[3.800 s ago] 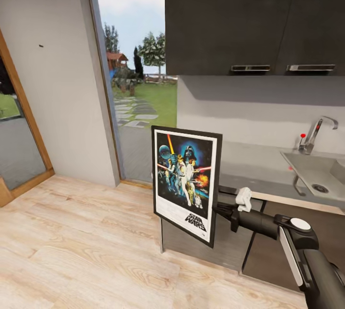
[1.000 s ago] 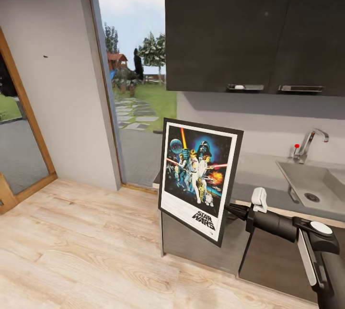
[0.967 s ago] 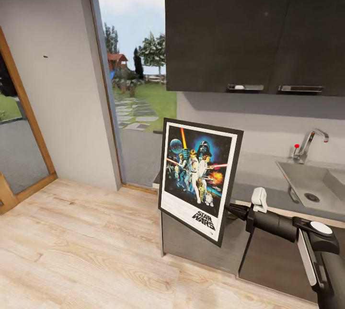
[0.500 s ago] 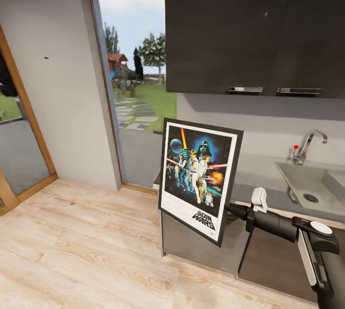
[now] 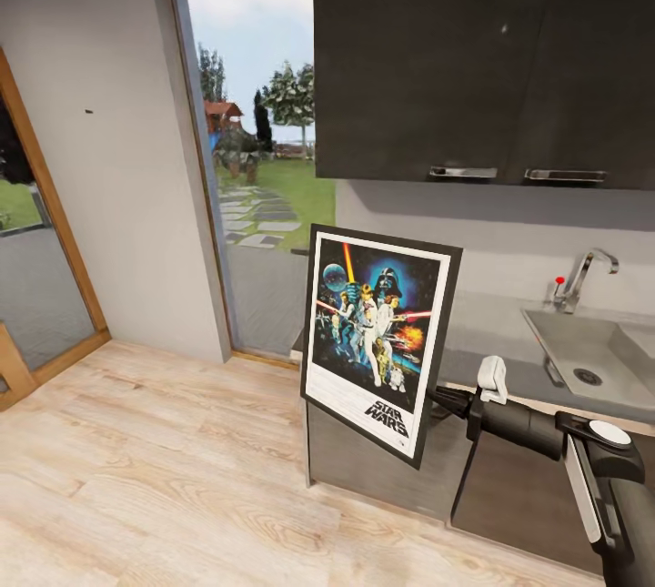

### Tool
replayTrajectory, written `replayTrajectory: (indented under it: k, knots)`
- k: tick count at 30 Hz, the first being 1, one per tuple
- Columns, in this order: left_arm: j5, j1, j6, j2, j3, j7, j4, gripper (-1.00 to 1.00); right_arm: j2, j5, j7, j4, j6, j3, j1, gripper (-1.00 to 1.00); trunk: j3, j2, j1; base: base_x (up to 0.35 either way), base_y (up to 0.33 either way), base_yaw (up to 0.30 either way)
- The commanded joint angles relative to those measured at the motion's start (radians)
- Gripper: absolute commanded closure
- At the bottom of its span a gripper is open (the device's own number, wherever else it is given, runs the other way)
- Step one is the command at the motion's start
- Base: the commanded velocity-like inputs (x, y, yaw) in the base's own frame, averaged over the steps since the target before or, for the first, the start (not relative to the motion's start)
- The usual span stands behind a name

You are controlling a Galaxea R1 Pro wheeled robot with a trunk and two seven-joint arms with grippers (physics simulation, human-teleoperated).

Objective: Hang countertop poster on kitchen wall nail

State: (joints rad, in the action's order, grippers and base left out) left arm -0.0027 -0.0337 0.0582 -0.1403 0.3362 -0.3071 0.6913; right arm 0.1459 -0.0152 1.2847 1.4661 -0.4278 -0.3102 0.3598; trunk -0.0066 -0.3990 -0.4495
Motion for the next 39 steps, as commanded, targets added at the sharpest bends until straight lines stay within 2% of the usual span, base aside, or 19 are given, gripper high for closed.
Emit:
replayTrajectory:
  k: [1, 27, 32, 39]
  knots:
    - [0.0, 0.0, 0.001, 0.0, 0.003, -0.006, 0.0, -1.0, 0.0, 0.0, 0.007, 0.0, -0.012, -0.001, 0.001, 1.0, -0.001, -0.001, 0.0, 0.0, 0.0, 0.0]
    - [0.0, 0.0, 0.003, 0.001, 0.006, -0.006, 0.001, -1.0, 0.0, 0.0, 0.008, 0.0, -0.013, -0.001, 0.001, 1.0, -0.001, -0.001, 0.0, 0.0, 0.0, 0.002]
    - [0.0, 0.0, 0.002, 0.0, 0.007, -0.006, 0.001, -1.0, -0.001, 0.0, 0.007, 0.0, -0.013, -0.001, 0.001, 1.0, -0.001, -0.001, 0.0, 0.0, 0.024, 0.155]
    - [0.001, 0.0, 0.001, 0.0, 0.007, -0.006, 0.001, -1.0, -0.002, -0.001, 0.006, 0.0, -0.012, -0.001, 0.001, 1.0, -0.001, -0.001, 0.0, 0.0, 0.204, 0.253]
